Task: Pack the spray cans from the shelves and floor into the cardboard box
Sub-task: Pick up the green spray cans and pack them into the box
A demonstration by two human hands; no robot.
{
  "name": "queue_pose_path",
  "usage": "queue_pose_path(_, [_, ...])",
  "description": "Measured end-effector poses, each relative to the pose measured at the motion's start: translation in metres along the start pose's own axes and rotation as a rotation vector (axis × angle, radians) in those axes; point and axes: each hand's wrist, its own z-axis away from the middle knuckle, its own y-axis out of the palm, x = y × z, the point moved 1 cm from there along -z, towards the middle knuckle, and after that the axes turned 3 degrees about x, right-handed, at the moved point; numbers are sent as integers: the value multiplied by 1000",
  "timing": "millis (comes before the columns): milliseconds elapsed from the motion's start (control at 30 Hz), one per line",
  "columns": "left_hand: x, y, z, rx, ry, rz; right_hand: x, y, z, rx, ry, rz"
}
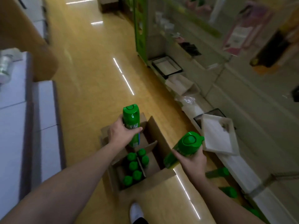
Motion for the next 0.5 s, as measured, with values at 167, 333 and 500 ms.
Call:
queue_pose_path(167, [52, -31, -29, -60, -105, 20, 16, 58, -23, 54, -28, 80])
queue_pose_path(333, [88, -12, -38, -10, -199, 12, 5, 83, -55, 124, -35, 193])
queue_pose_path(500, [119, 55, -24, 58, -277, 98, -28, 101, -107, 175, -38, 265])
